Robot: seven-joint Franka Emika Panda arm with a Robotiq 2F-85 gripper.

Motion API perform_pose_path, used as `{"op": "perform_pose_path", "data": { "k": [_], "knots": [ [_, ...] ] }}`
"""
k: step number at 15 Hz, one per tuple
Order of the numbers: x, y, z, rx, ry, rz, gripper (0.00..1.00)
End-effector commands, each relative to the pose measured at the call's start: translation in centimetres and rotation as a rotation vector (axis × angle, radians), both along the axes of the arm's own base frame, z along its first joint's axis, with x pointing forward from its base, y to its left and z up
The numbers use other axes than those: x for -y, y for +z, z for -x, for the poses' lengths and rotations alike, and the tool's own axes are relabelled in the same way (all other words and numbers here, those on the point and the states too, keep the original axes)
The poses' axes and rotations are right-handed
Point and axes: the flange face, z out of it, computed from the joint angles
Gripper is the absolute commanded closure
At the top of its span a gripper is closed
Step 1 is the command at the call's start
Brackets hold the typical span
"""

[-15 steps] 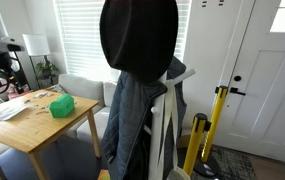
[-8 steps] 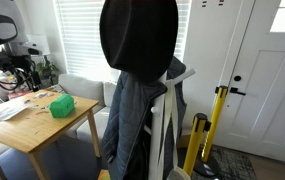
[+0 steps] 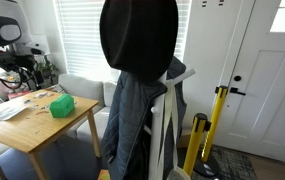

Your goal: Pick up the white paper towel and wipe the table, put the white paper towel on the bottom right side of the table

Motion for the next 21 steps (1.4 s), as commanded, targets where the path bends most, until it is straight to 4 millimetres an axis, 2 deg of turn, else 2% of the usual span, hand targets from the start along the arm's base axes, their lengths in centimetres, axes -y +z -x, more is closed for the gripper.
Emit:
{"op": "perform_pose_path", "data": {
  "k": [1,2,4,6,10,12,16,17,18,19,21],
  "knots": [
    [0.0,0.1,0.0,-0.001,0.000,0.000,0.00],
    [-0.4,0.0,-0.1,-0.007,0.005,0.012,0.00],
    [-3.3,0.2,0.4,-0.013,0.054,0.048,0.00],
    [-6.9,0.5,1.3,0.002,0.129,0.083,0.00],
    [-15.4,0.6,3.4,0.041,0.337,0.117,0.00],
    [-19.2,0.2,4.2,0.069,0.415,0.177,0.00],
    [-25.5,-1.5,4.7,0.156,0.578,0.281,0.00],
    [-26.6,-2.0,4.6,0.162,0.634,0.292,0.00],
    [-24.8,-1.4,5.8,0.131,0.551,0.261,0.00],
    [-25.5,-2.0,5.8,0.129,0.566,0.263,0.00],
    [-25.4,-2.2,5.6,0.125,0.562,0.262,0.00]
  ]
}}
